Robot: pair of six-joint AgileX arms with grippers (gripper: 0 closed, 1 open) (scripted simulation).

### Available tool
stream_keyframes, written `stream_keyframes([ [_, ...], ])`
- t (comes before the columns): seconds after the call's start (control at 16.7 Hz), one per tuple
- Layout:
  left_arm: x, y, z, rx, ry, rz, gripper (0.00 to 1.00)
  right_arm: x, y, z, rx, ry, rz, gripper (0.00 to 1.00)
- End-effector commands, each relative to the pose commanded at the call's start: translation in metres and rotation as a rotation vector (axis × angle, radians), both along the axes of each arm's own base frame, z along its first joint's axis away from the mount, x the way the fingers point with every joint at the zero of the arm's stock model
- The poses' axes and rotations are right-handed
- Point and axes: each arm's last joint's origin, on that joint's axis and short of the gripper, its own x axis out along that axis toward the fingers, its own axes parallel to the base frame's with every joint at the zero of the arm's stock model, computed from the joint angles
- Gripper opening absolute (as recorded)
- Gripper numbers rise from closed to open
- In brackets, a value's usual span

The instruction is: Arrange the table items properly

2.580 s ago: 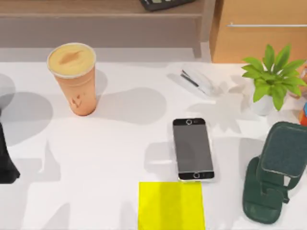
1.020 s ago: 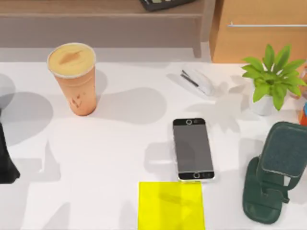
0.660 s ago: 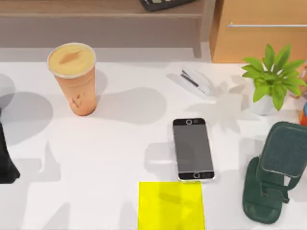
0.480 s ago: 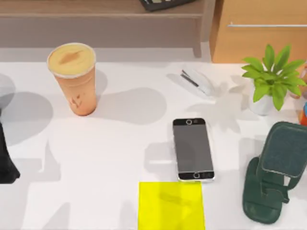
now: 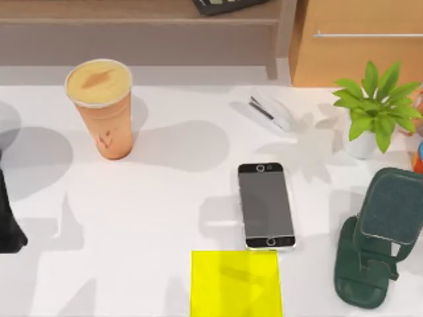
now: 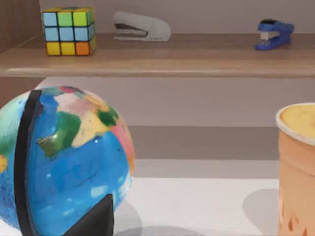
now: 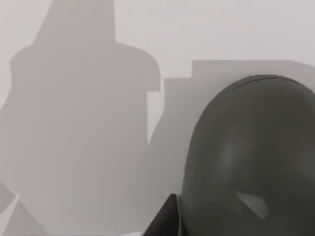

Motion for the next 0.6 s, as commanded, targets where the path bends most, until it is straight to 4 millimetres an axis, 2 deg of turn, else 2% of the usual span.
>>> stream_keyframes([
  [0.18, 0.000, 0.000, 0.000, 0.000, 0.000, 0.000, 1.00, 0.002, -0.001, 0.014, 0.002, 0.009, -0.001, 0.00],
  [0.6, 0.000, 0.000, 0.000, 0.000, 0.000, 0.000, 1.00, 0.002, -0.001, 0.088, 0.000, 0.002, -0.004, 0.00],
])
